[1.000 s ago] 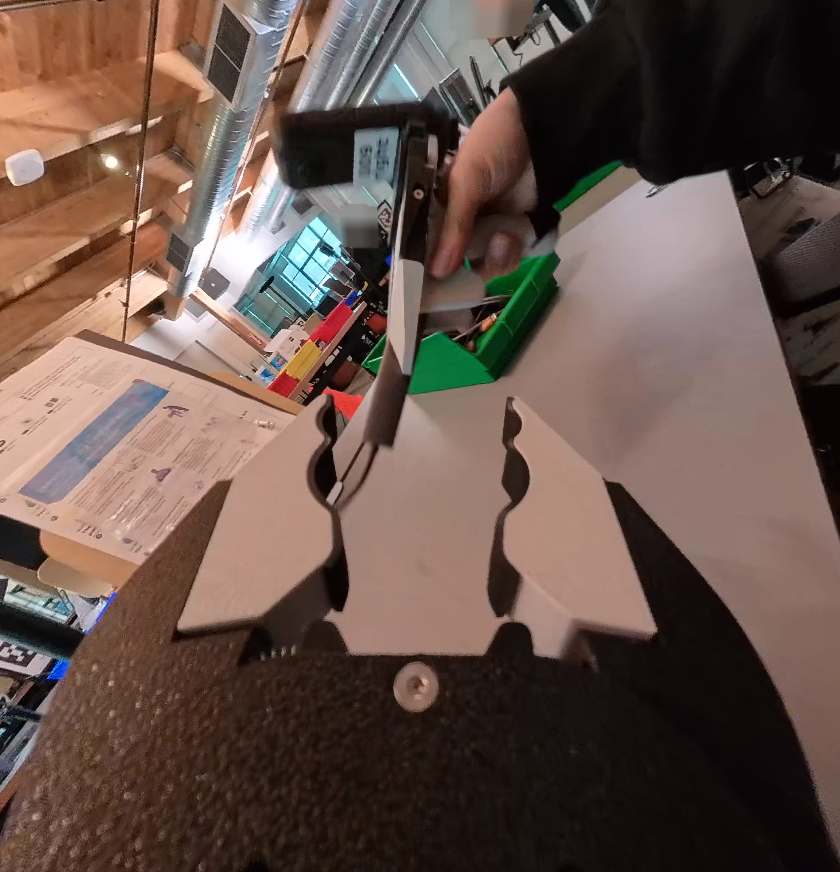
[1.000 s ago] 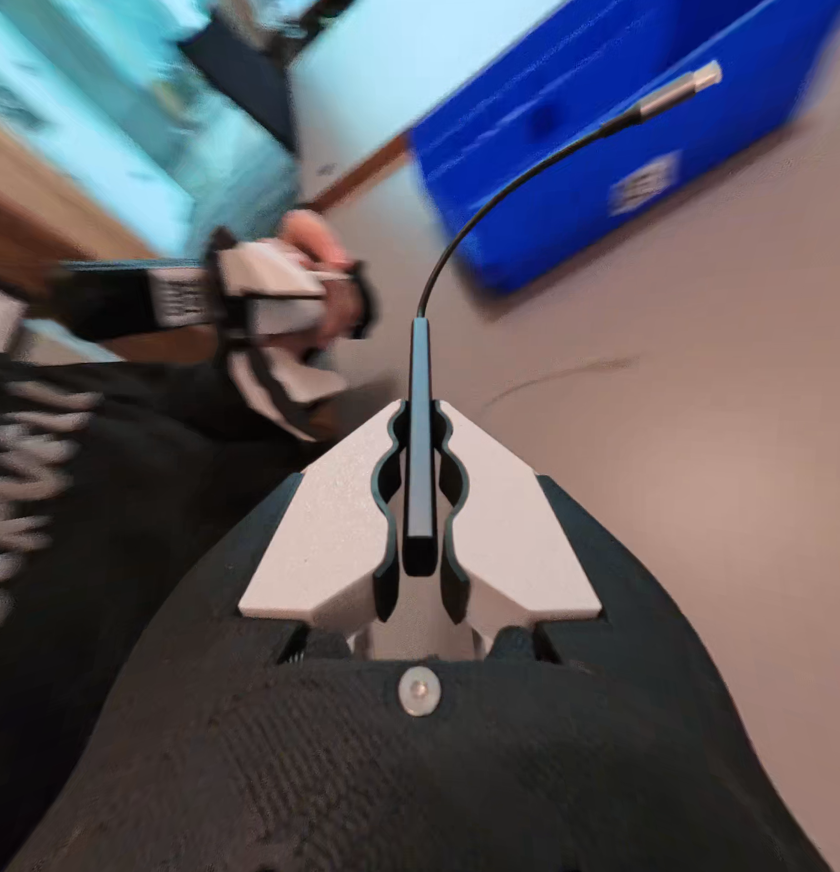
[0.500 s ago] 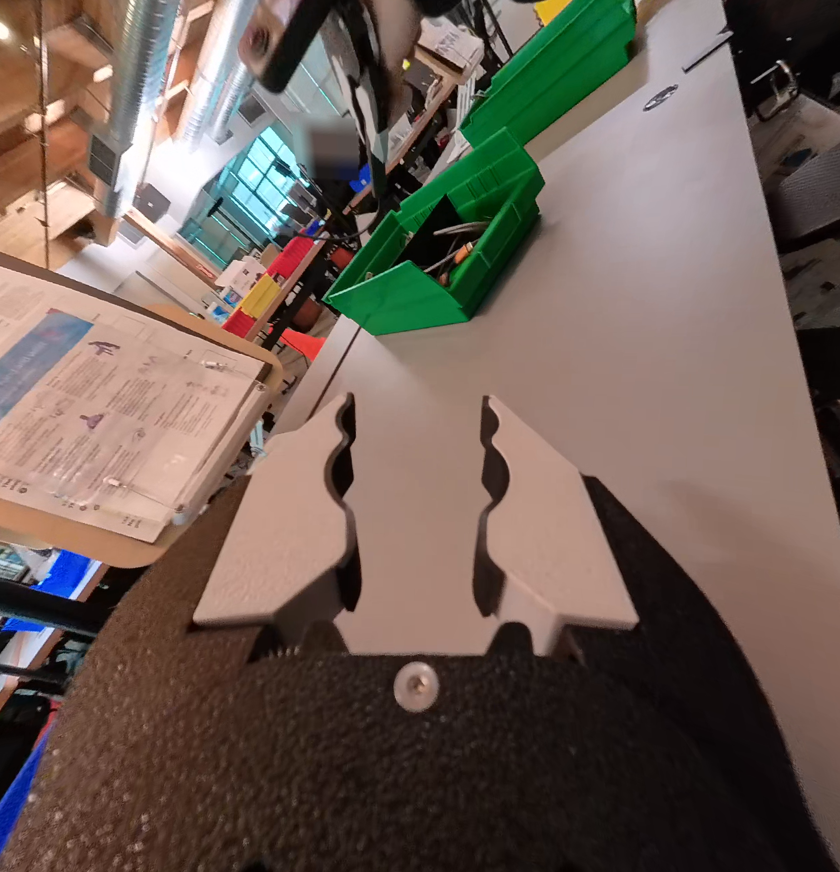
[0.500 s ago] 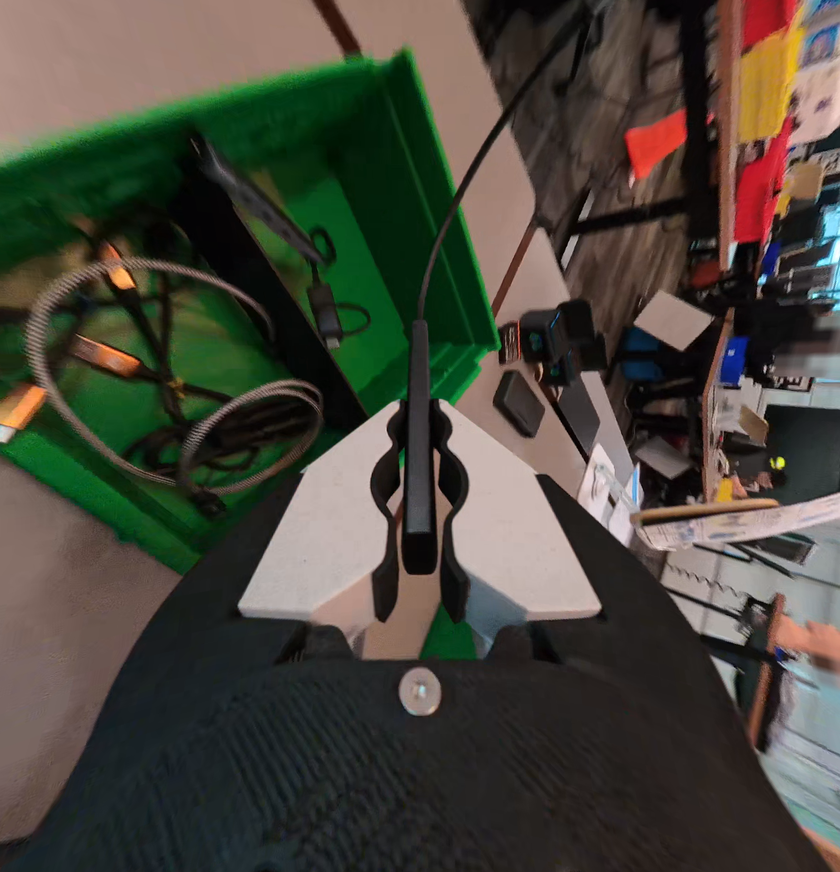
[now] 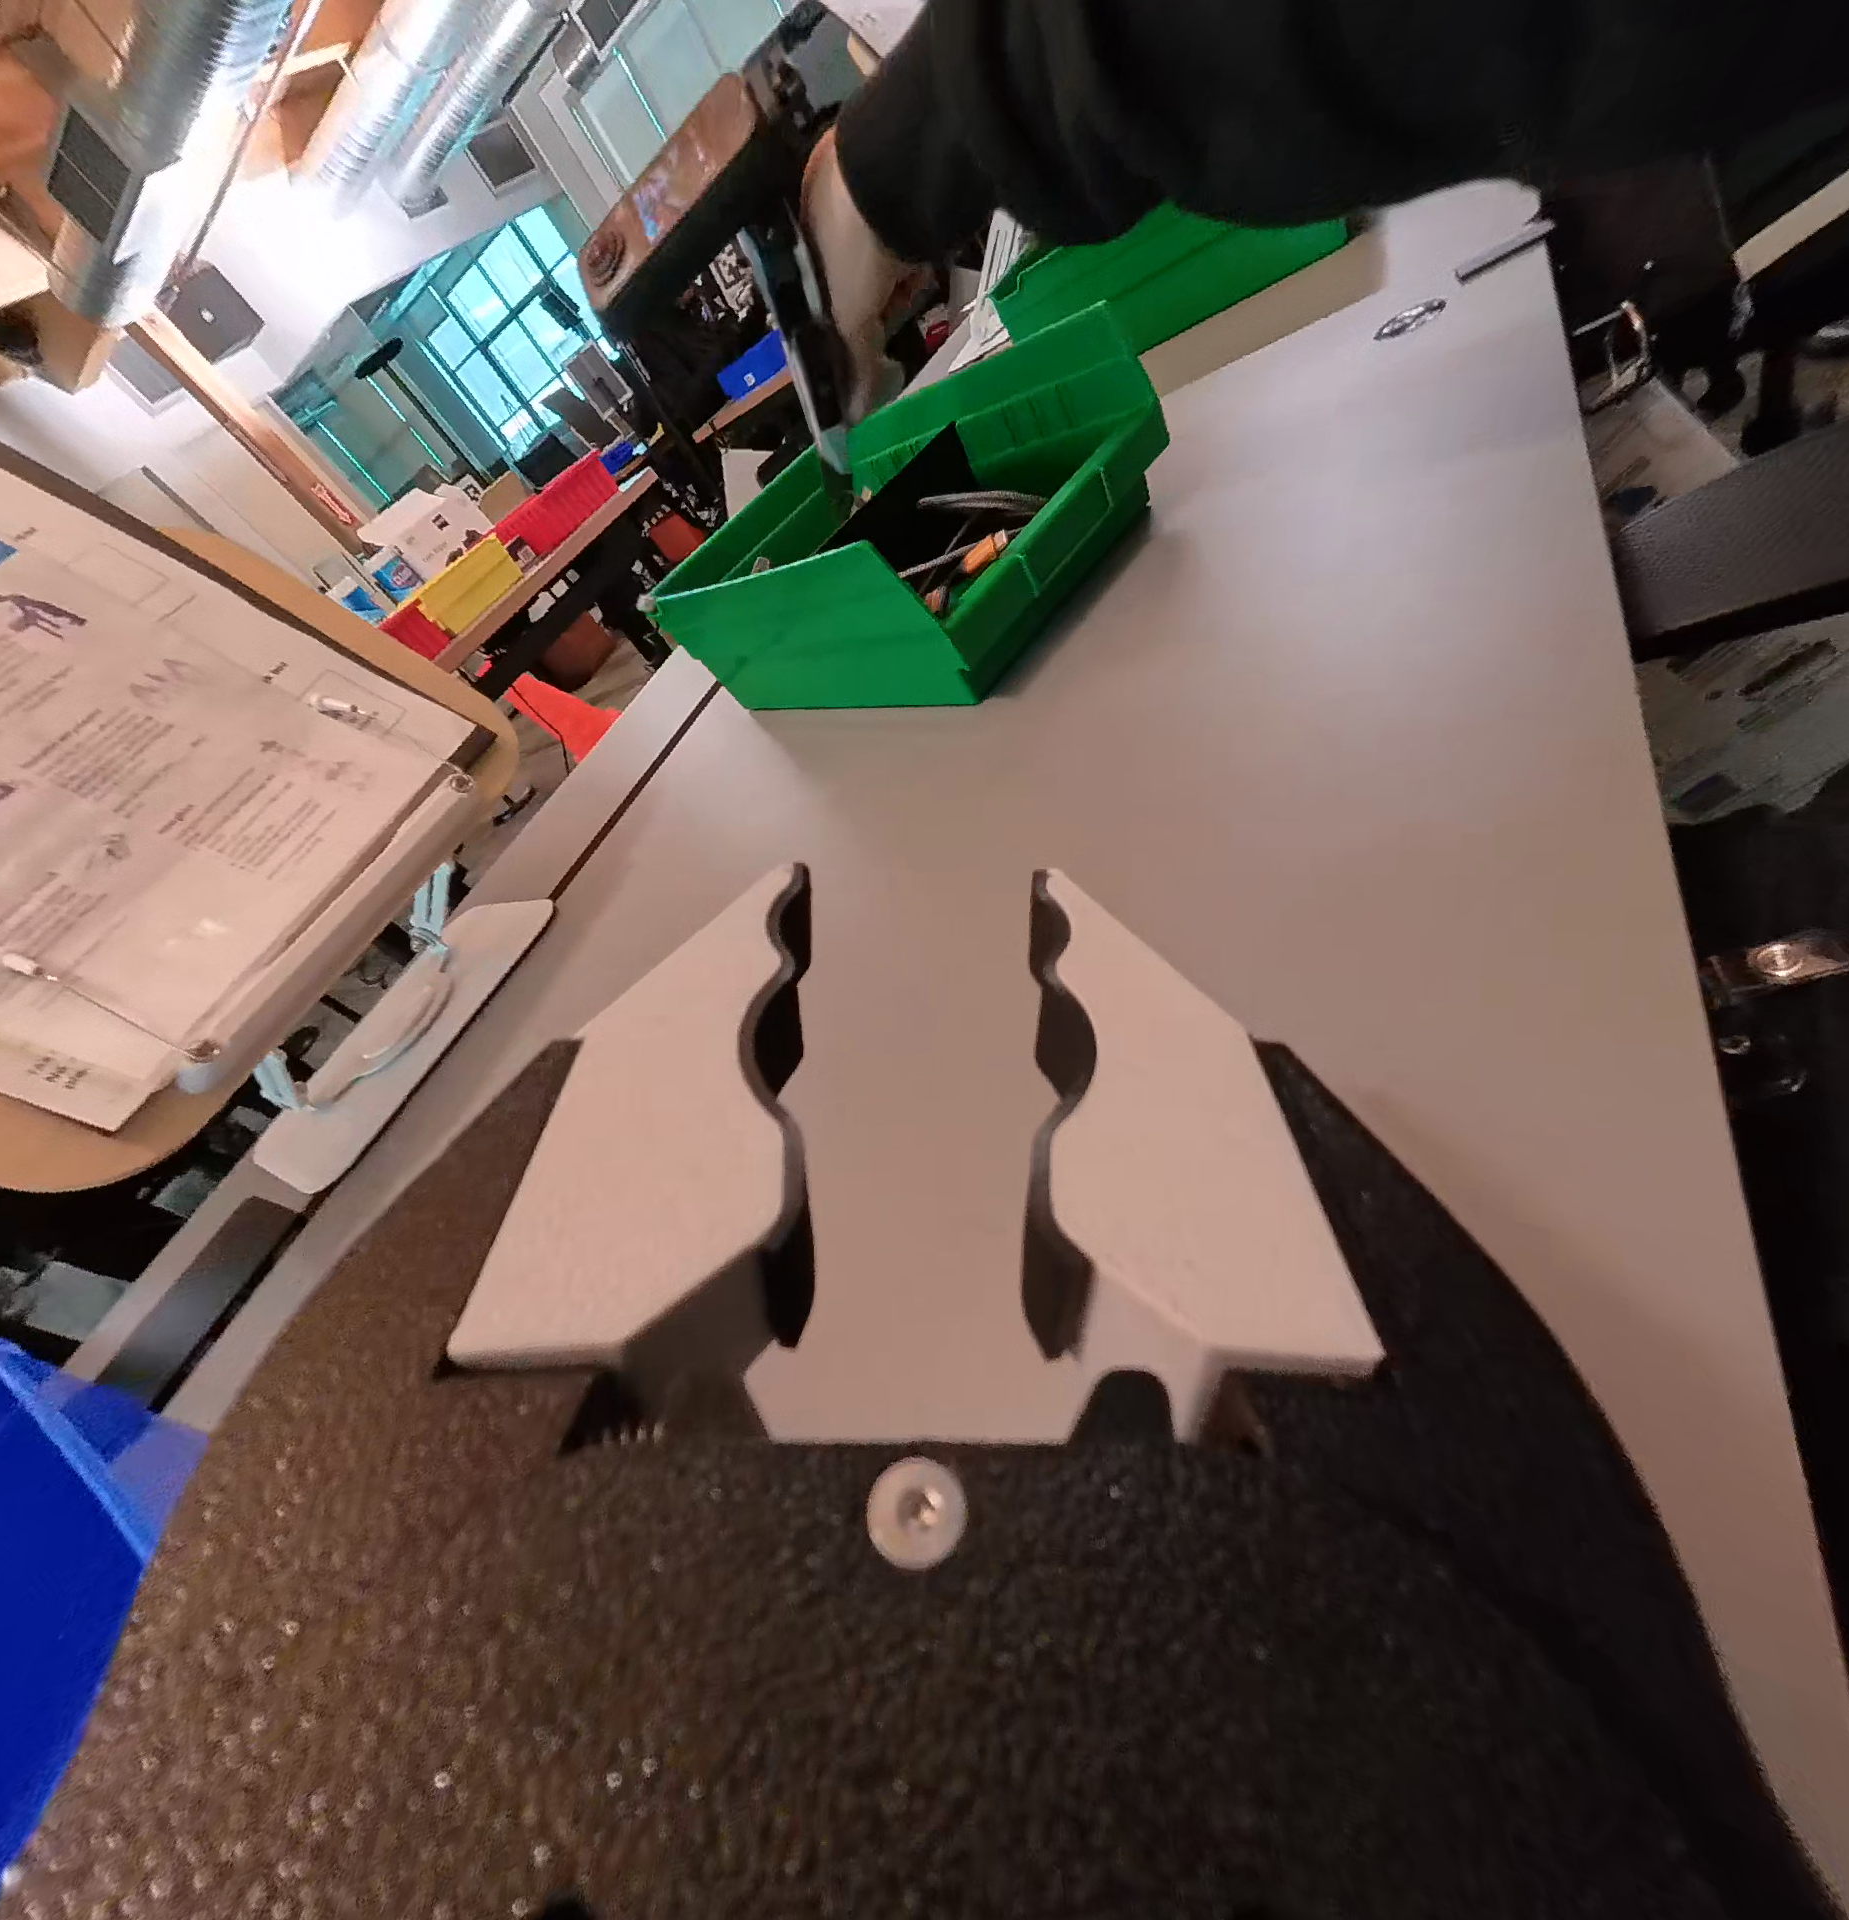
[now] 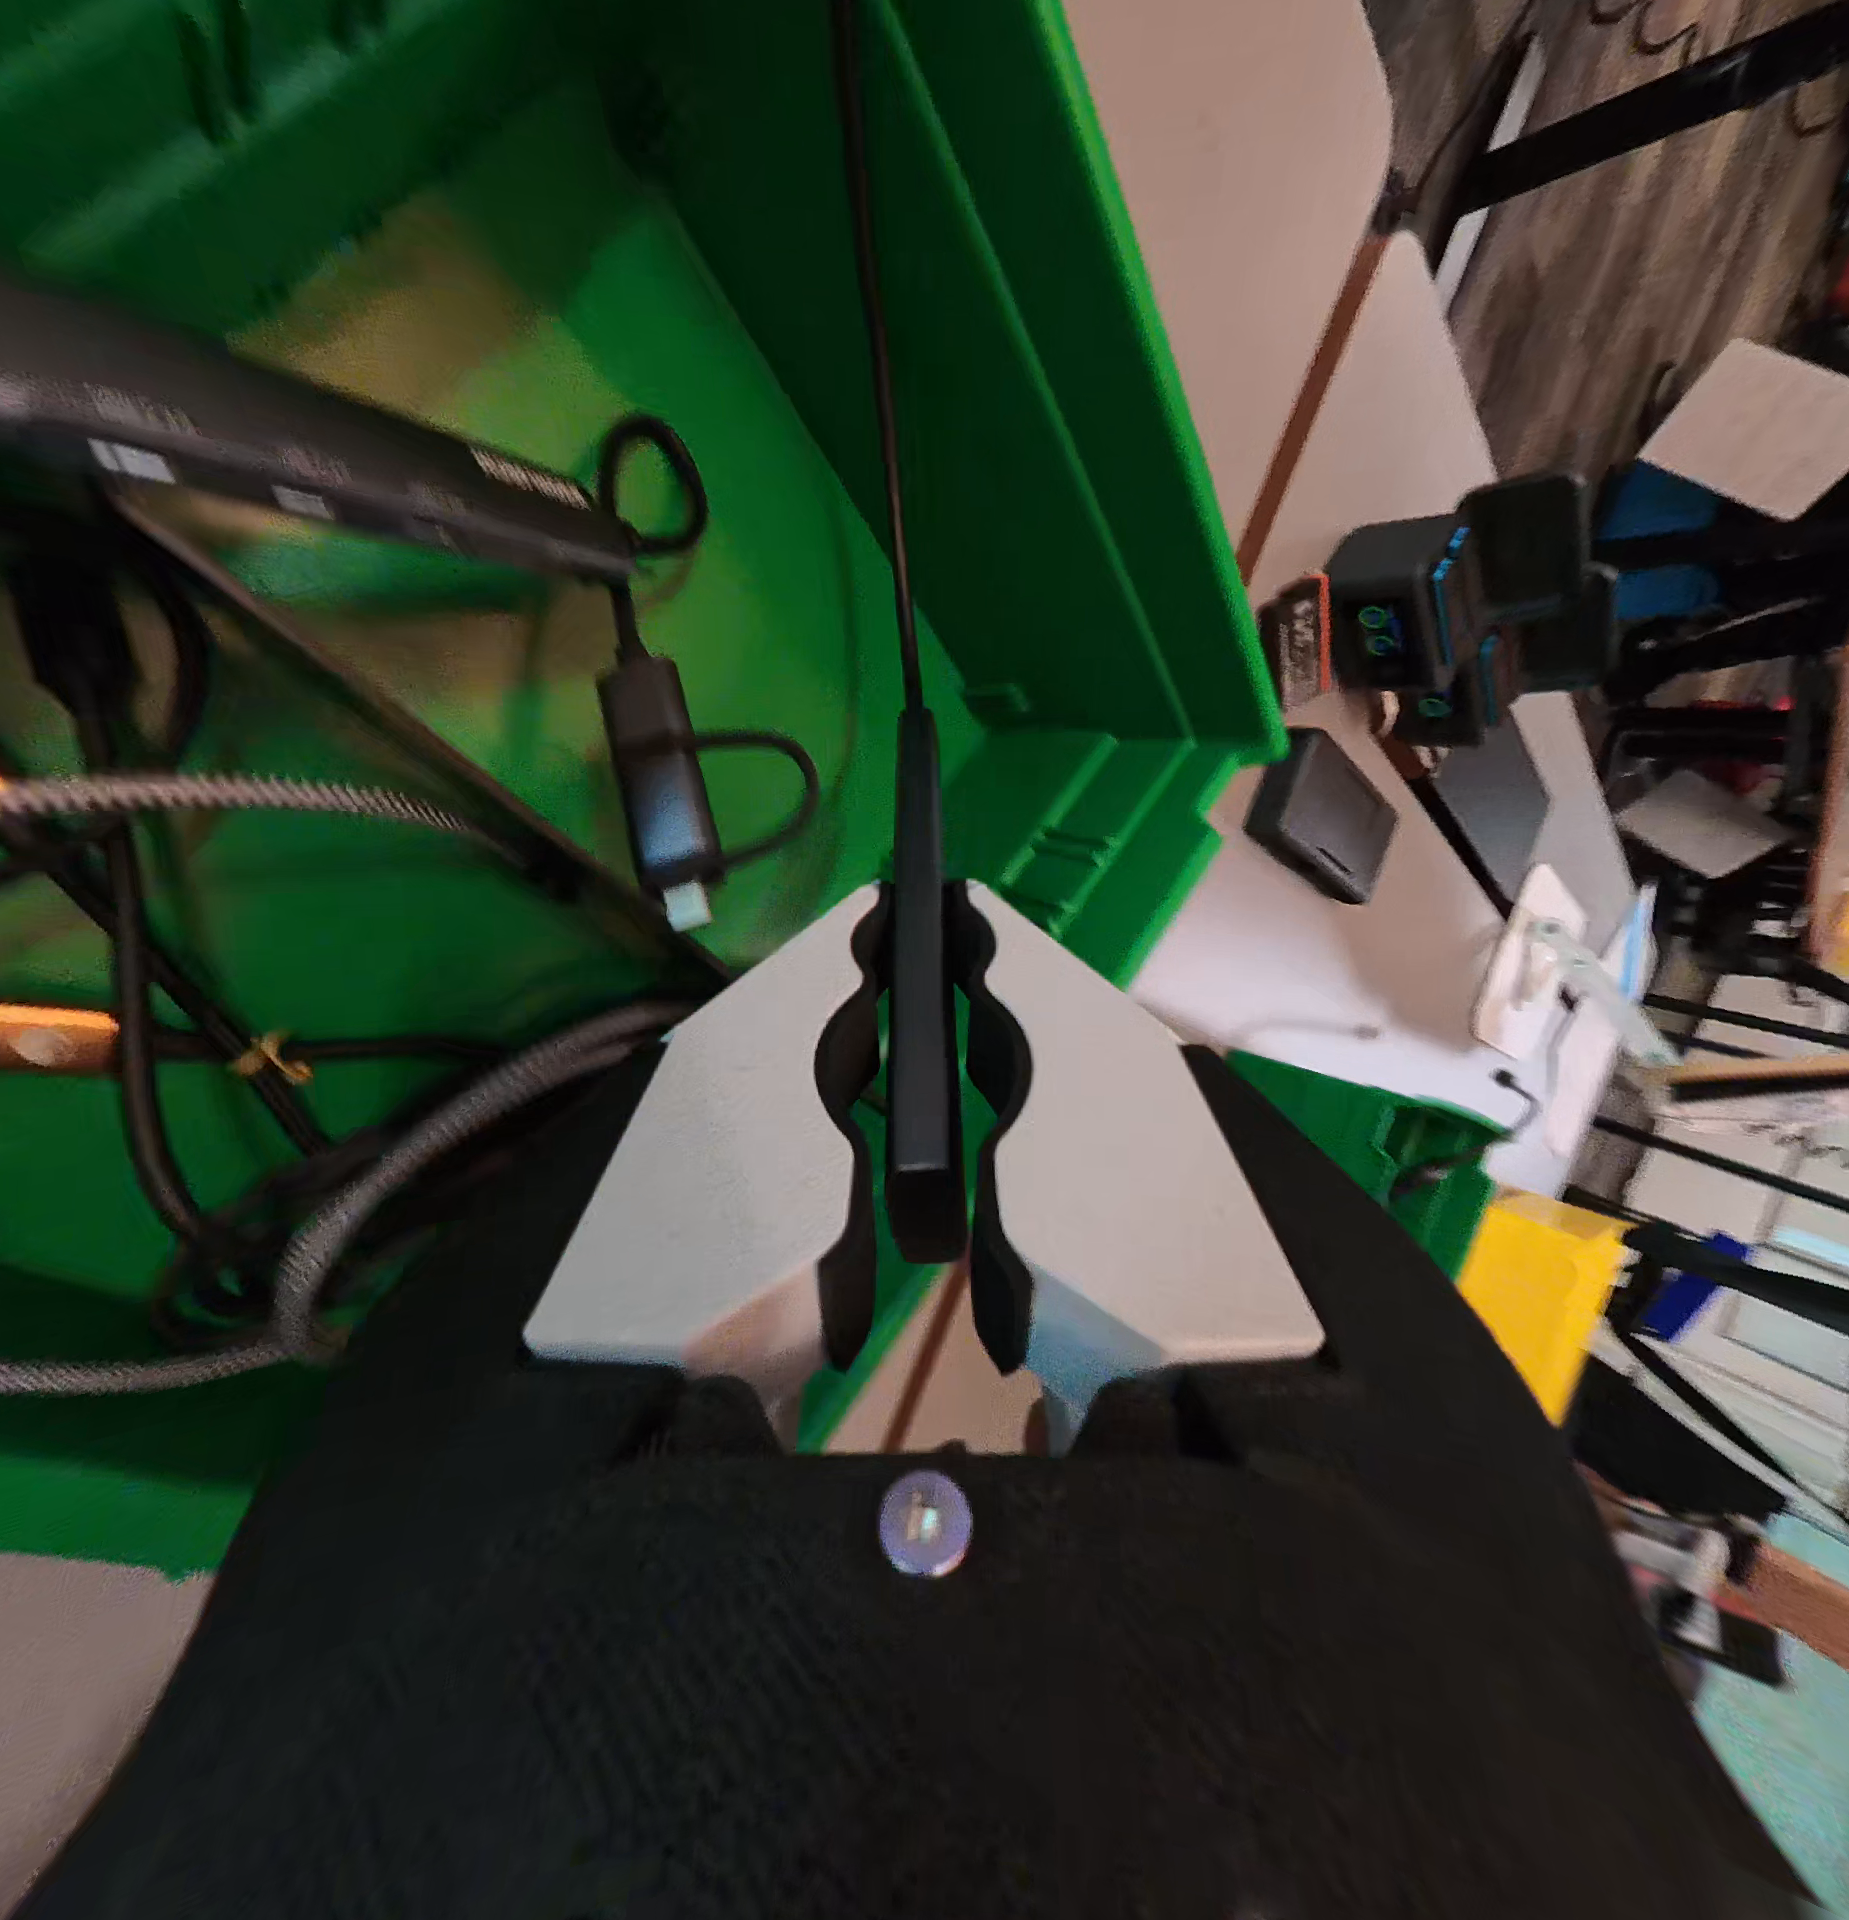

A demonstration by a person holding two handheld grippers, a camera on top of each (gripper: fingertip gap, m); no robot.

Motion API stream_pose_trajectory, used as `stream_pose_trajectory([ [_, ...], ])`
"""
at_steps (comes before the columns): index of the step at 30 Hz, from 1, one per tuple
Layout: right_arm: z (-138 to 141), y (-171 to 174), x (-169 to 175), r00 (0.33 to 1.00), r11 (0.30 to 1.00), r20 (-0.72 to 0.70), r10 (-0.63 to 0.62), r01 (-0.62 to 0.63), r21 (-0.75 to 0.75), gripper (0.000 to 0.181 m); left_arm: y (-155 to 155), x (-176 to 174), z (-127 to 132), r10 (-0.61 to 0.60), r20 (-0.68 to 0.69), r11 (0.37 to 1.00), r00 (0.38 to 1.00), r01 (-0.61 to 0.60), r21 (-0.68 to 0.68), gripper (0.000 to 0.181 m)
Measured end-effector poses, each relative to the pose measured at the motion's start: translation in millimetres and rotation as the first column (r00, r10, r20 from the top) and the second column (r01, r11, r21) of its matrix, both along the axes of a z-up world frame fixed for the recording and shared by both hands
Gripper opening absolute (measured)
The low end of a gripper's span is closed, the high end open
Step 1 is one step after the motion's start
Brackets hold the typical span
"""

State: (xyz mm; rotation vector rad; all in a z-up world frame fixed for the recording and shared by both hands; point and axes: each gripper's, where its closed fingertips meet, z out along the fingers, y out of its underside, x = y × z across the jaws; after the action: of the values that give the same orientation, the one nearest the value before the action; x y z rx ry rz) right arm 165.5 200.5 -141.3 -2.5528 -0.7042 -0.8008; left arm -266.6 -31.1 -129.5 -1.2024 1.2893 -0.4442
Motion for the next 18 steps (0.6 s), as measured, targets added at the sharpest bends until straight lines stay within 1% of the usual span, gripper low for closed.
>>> stream_pose_trajectory([
  [1,-5,7,-6,1.0,1.0,-0.029,-0.008,0.008,0.011,0.009,0,1,-1,-0.003,0.005,1.0,1.0,0.003,-0.011,0.04],
  [3,-15,19,-15,0.997,0.999,-0.072,-0.023,0.025,0.023,0.01,-1,2,-4,-0.01,-0.001,1.0,1.0,0.01,-0.027,0.04],
  [5,-25,26,-21,0.995,0.999,-0.087,-0.045,0.046,0.003,0.012,0,2,-7,-0.003,-0.013,0.999,1.0,0.003,-0.034,0.04],
  [6,-26,32,-25,0.996,0.999,-0.085,-0.032,0.033,0.016,0.016,0,1,-8,-0.003,-0.015,0.999,1.0,0.002,-0.038,0.04],
  [8,-19,43,-27,0.997,0.997,-0.077,-0.02,0.026,0.073,0.043,-1,0,-8,-0.007,-0.014,0.999,1.0,0.007,-0.046,0.04],
  [12,9,50,-5,0.995,0.977,-0.062,-0.076,0.087,0.197,0.068,1,-3,-6,-0.006,0.009,0.997,1.0,0.007,-0.07,0.04],
  [16,26,33,28,0.975,0.94,-0.126,-0.182,0.21,0.269,0.078,2,-6,-3,-0.007,0.024,0.996,1.0,0.009,-0.085,0.04],
  [18,27,22,40,0.968,0.934,-0.154,-0.198,0.234,0.271,0.076,1,-7,-2,-0.012,0.032,0.995,0.999,0.015,-0.097,0.04],
])
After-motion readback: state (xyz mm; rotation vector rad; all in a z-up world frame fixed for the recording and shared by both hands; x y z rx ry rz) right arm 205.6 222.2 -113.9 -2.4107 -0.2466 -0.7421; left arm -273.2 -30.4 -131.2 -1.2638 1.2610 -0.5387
